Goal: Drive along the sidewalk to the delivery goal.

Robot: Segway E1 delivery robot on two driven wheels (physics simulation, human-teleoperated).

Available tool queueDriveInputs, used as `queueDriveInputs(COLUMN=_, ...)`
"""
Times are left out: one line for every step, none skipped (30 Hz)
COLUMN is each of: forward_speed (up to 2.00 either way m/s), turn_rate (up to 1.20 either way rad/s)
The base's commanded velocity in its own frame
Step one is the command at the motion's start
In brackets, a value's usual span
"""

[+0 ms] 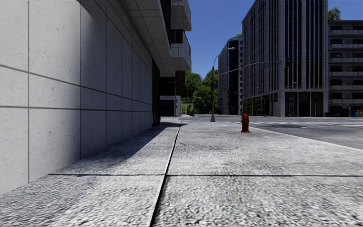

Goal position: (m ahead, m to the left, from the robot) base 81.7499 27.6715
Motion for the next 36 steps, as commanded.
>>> queueDriveInputs(forward_speed=2.0, turn_rate=0.0)
queueDriveInputs(forward_speed=2.0, turn_rate=0.0)
queueDriveInputs(forward_speed=2.0, turn_rate=0.0)
queueDriveInputs(forward_speed=2.0, turn_rate=0.0)
queueDriveInputs(forward_speed=2.0, turn_rate=0.0)
queueDriveInputs(forward_speed=2.0, turn_rate=0.0)
queueDriveInputs(forward_speed=2.0, turn_rate=0.0)
queueDriveInputs(forward_speed=2.0, turn_rate=0.0)
queueDriveInputs(forward_speed=2.0, turn_rate=0.0)
queueDriveInputs(forward_speed=2.0, turn_rate=0.0)
queueDriveInputs(forward_speed=2.0, turn_rate=0.0)
queueDriveInputs(forward_speed=2.0, turn_rate=0.0)
queueDriveInputs(forward_speed=2.0, turn_rate=0.0)
queueDriveInputs(forward_speed=2.0, turn_rate=0.0)
queueDriveInputs(forward_speed=2.0, turn_rate=0.0)
queueDriveInputs(forward_speed=2.0, turn_rate=0.0)
queueDriveInputs(forward_speed=2.0, turn_rate=0.0)
queueDriveInputs(forward_speed=2.0, turn_rate=0.0)
queueDriveInputs(forward_speed=2.0, turn_rate=0.0)
queueDriveInputs(forward_speed=2.0, turn_rate=0.0)
queueDriveInputs(forward_speed=2.0, turn_rate=0.0)
queueDriveInputs(forward_speed=2.0, turn_rate=0.0)
queueDriveInputs(forward_speed=2.0, turn_rate=0.0)
queueDriveInputs(forward_speed=2.0, turn_rate=0.0)
queueDriveInputs(forward_speed=2.0, turn_rate=0.0)
queueDriveInputs(forward_speed=2.0, turn_rate=0.0)
queueDriveInputs(forward_speed=2.0, turn_rate=0.0)
queueDriveInputs(forward_speed=2.0, turn_rate=0.0)
queueDriveInputs(forward_speed=2.0, turn_rate=0.0)
queueDriveInputs(forward_speed=2.0, turn_rate=0.0)
queueDriveInputs(forward_speed=2.0, turn_rate=0.0)
queueDriveInputs(forward_speed=2.0, turn_rate=0.0)
queueDriveInputs(forward_speed=2.0, turn_rate=0.0)
queueDriveInputs(forward_speed=2.0, turn_rate=0.0)
queueDriveInputs(forward_speed=2.0, turn_rate=0.0)
queueDriveInputs(forward_speed=2.0, turn_rate=0.0)
